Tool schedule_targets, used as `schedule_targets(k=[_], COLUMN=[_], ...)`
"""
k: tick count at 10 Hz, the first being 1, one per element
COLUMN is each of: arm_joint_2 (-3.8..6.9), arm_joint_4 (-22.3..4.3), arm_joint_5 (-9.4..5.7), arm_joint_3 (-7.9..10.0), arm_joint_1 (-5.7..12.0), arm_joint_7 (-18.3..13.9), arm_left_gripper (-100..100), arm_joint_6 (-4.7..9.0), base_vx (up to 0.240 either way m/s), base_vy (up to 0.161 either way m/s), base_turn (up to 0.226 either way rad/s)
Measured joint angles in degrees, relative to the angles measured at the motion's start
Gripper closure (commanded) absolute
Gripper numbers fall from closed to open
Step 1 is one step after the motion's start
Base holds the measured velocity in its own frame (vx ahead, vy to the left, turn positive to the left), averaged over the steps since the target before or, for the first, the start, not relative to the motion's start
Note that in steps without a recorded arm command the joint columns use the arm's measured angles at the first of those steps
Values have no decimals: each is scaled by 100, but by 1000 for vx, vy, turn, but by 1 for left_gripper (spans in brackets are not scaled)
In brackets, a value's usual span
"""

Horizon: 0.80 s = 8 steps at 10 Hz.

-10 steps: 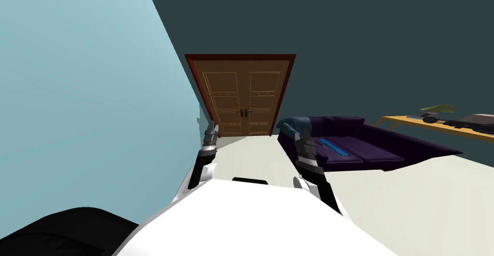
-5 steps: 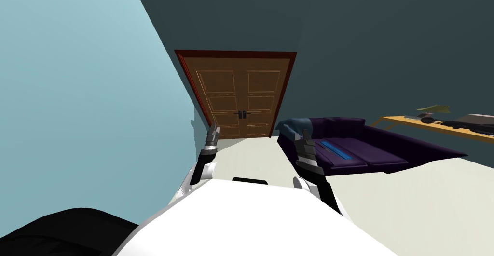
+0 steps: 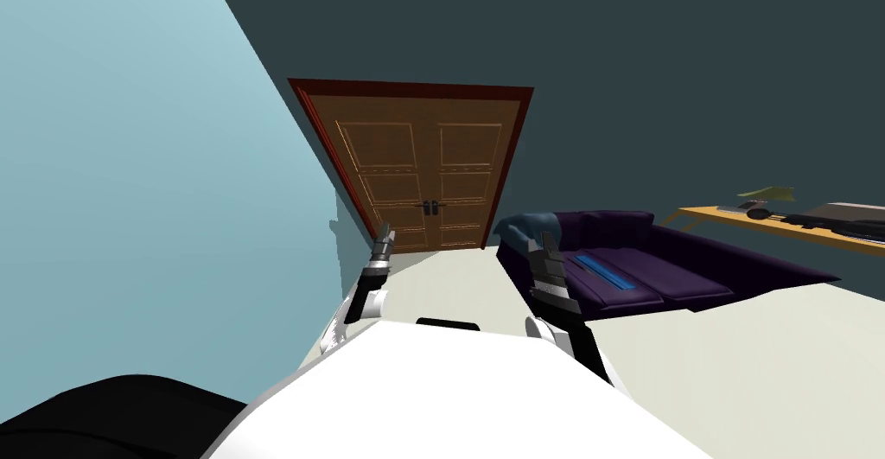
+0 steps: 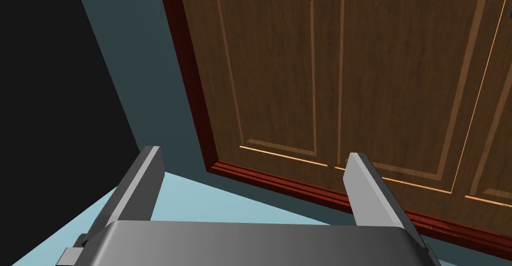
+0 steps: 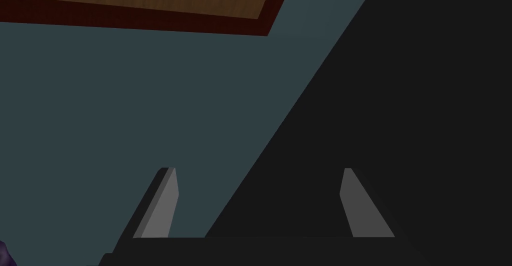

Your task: Pull the door open

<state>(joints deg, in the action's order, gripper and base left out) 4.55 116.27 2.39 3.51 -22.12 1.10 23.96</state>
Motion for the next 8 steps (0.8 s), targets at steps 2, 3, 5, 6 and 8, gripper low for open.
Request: schedule_targets(k=[2,3,5,6,8], arm_joint_2=[66,79,170,189,230], arm_joint_4=[-206,-332,-596,-682,-907], arm_joint_5=[-52,-67,-139,-159,-200], arm_joint_3=[50,61,135,154,193], arm_joint_1=[60,104,181,231,320], arm_joint_7=[-59,-69,-144,-164,-197], arm_left_gripper=[-100,-100,-100,-100,-100], arm_joint_6=[-28,-22,-45,-83,-107], base_vx=[114,125,139,111,94], base_vy=[-3,0,-20,-12,4], base_turn=[-27,-66,-41,-27,-38])
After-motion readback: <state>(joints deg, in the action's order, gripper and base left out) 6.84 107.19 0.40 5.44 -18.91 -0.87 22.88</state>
